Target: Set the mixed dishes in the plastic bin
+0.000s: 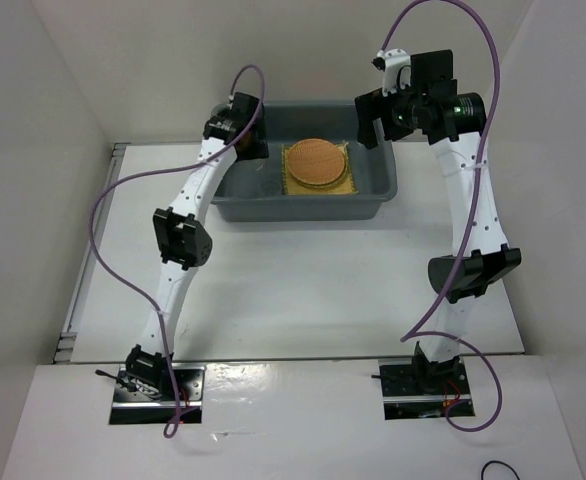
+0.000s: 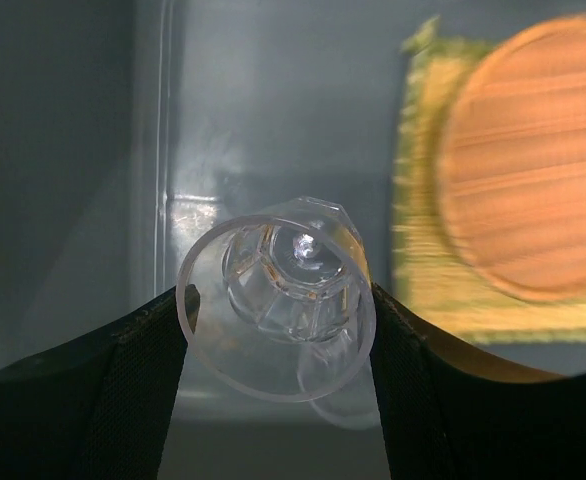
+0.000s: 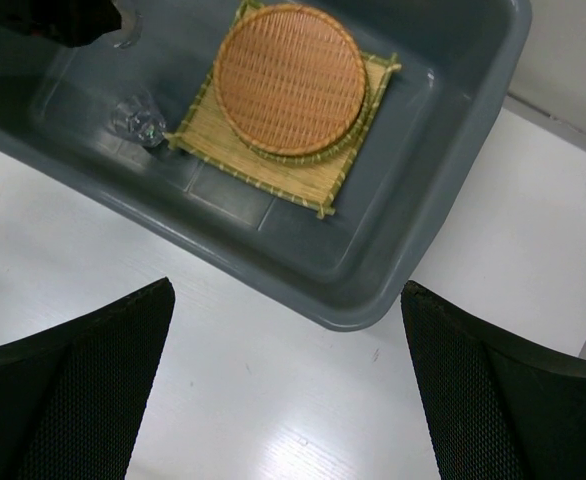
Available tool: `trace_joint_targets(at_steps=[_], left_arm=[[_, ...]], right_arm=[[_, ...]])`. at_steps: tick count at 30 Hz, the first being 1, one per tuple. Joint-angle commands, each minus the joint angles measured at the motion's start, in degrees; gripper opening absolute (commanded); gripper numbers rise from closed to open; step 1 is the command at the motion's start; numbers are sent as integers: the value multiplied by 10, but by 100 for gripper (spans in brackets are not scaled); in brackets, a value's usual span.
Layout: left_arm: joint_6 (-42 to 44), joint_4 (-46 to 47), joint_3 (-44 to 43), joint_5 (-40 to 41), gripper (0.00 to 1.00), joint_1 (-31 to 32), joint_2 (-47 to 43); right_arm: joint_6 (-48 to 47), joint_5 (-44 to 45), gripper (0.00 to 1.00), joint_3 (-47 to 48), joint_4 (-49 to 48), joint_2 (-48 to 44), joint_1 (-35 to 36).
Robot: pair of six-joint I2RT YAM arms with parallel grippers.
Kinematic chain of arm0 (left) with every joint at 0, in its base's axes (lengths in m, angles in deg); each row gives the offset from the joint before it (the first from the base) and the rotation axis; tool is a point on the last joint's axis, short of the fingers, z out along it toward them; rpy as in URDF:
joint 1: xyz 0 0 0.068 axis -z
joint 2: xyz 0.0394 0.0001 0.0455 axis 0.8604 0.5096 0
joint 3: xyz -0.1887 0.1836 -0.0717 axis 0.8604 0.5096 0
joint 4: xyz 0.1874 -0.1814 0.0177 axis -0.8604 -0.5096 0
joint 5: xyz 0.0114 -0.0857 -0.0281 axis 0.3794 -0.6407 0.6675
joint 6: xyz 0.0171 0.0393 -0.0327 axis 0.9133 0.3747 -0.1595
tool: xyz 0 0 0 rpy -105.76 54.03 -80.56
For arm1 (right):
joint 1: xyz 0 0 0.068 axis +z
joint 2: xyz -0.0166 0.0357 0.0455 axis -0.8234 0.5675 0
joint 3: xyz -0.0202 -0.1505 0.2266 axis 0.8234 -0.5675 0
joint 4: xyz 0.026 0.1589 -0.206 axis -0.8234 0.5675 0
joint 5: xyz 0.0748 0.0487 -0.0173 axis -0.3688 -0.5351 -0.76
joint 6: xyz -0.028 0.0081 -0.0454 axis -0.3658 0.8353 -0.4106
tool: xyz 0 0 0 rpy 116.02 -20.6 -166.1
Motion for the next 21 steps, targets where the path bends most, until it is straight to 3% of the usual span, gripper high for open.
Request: trace_joint_targets(at_steps=[1, 16, 21], left_arm=[[3, -4, -42, 34, 0, -7, 37], [-20, -15, -59, 13, 0, -59, 108], [-20, -15, -59, 7, 9, -59, 118]], right_arm=[[-6, -2, 98, -13, 1, -8, 6], [-6, 16, 98, -8, 1, 9, 6], [-6, 27, 98, -8, 1, 14, 6]])
